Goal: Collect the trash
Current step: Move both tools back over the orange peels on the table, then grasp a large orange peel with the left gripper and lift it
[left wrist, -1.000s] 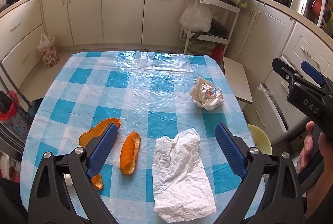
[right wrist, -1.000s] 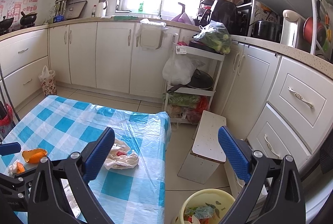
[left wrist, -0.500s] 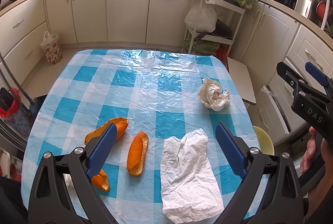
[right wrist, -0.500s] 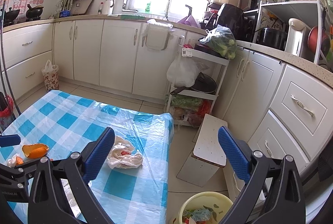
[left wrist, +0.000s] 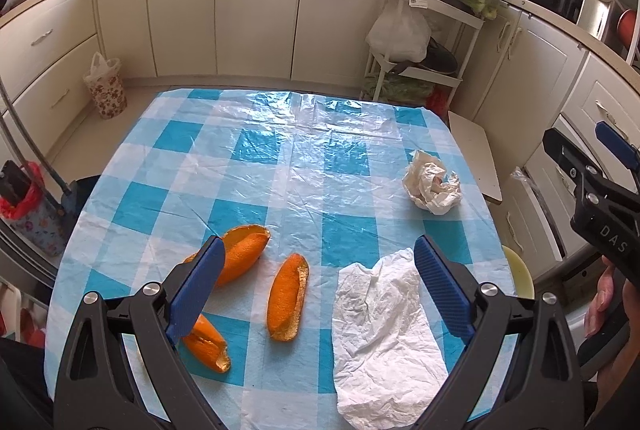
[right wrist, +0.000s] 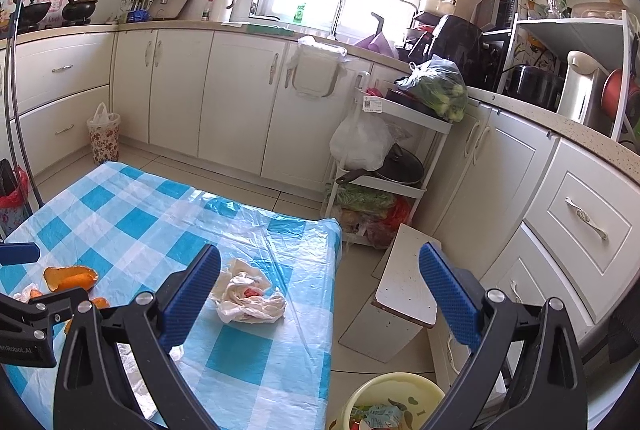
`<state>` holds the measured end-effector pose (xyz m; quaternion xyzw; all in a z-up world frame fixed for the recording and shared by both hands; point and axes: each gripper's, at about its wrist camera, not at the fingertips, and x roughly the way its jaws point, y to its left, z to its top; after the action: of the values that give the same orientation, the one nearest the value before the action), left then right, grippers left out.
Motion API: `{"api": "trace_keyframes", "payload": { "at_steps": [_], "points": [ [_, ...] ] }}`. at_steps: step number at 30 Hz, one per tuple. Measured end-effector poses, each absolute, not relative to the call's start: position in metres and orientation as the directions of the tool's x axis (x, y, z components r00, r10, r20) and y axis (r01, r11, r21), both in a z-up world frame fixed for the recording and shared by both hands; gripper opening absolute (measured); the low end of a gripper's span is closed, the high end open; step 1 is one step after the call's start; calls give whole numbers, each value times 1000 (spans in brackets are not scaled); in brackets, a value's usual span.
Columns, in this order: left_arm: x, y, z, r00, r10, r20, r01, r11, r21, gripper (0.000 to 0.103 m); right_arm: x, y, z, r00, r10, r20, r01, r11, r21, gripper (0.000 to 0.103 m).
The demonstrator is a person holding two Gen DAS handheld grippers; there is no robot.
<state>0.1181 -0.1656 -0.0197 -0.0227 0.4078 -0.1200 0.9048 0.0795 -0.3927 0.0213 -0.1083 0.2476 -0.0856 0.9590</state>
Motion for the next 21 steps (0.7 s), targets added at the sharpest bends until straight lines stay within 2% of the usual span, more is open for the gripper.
{"api": "trace_keyframes", "payload": {
  "at_steps": [6,13,21],
  "points": [
    [129,-141,-15,664,-175,-727,190,980,-63,92,84,-390,17,853,-194,-484,83,967,-241,95],
    [153,-107,-33,598,-127,-791,189,982,-15,92,91,-379,9,834,-161,-527,34,970,-242,95],
    [167,-114,-70,542,-11,-841,260,953,155,92,98,-362,-3,809,-111,-577,-47,966,-252,95]
  ]
}}
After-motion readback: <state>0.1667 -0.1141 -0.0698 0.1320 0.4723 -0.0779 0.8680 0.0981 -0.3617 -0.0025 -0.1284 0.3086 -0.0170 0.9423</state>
